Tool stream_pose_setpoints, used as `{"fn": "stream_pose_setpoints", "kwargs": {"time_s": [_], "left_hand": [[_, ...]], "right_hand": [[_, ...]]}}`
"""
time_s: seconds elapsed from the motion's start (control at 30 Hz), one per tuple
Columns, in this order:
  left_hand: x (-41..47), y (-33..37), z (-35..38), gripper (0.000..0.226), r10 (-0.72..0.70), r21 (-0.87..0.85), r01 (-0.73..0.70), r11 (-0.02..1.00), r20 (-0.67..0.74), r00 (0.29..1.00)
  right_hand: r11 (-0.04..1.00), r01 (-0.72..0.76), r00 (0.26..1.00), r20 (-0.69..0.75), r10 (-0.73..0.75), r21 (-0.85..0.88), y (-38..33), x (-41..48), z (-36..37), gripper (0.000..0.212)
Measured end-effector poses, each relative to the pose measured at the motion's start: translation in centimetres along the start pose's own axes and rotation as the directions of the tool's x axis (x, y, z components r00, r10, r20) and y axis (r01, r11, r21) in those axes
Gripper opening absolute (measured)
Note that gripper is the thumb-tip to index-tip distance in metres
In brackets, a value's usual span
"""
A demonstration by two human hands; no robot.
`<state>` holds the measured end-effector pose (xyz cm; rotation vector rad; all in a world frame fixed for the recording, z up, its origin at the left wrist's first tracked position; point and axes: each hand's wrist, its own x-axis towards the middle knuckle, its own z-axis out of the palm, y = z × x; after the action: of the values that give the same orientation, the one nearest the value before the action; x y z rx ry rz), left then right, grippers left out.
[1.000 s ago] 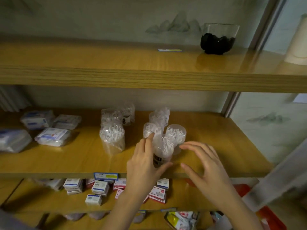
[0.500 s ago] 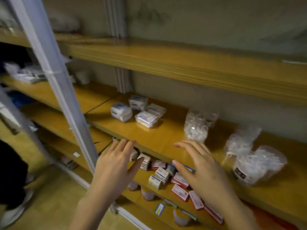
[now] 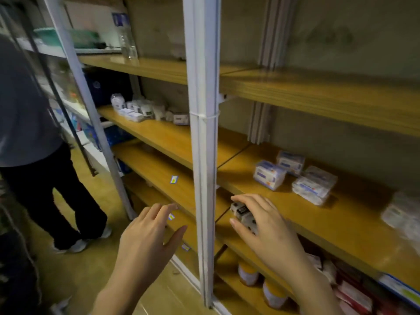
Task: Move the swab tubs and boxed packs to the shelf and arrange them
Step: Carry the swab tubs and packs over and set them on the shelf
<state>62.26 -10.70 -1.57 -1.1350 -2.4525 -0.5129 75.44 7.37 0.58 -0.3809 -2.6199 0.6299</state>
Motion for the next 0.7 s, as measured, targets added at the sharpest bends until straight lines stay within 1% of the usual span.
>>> {"fn": "stream_pose_setpoints", "kwargs": {"time_s": [0.1,0.2,0.33,0.5,0.6,0.7], "left_hand": [[0.3,-4.9,-0.5,0.035,-0.025,0.039,0.024,0.999,0.008,1.000],[0.8,-9.2,-1.1,0.036,-0.090,0.040,0.089,0.995,0.014,0.996],[1.7,-13.7,-1.4,0.046,-0.138,0.060,0.137,0.989,0.010,0.990],[3.4,-18.3,-0.5,0.037,-0.217,0.066,0.216,0.974,0.006,0.976],[5.2,-21.0,0.5,0.041,-0.242,0.071,0.240,0.968,0.018,0.970],[8.2,-24.1,1.7,0.041,-0.259,0.065,0.258,0.964,0.001,0.966]], "right_hand": [[1.000,0.007,1.000,0.007,-0.007,0.010,-2.7,3.1,3.4,0.039],[1.000,0.028,0.999,0.045,-0.029,0.013,-5.0,6.4,6.2,0.038],[0.997,0.071,0.993,0.092,-0.072,0.013,-7.4,10.6,9.5,0.039],[0.996,0.086,0.985,0.146,-0.087,0.016,-8.8,16.1,13.2,0.039],[0.995,0.094,0.984,0.148,-0.100,0.047,-9.4,20.1,15.5,0.038],[0.991,0.119,0.981,0.150,-0.126,0.055,-9.9,24.4,18.1,0.038]]}}
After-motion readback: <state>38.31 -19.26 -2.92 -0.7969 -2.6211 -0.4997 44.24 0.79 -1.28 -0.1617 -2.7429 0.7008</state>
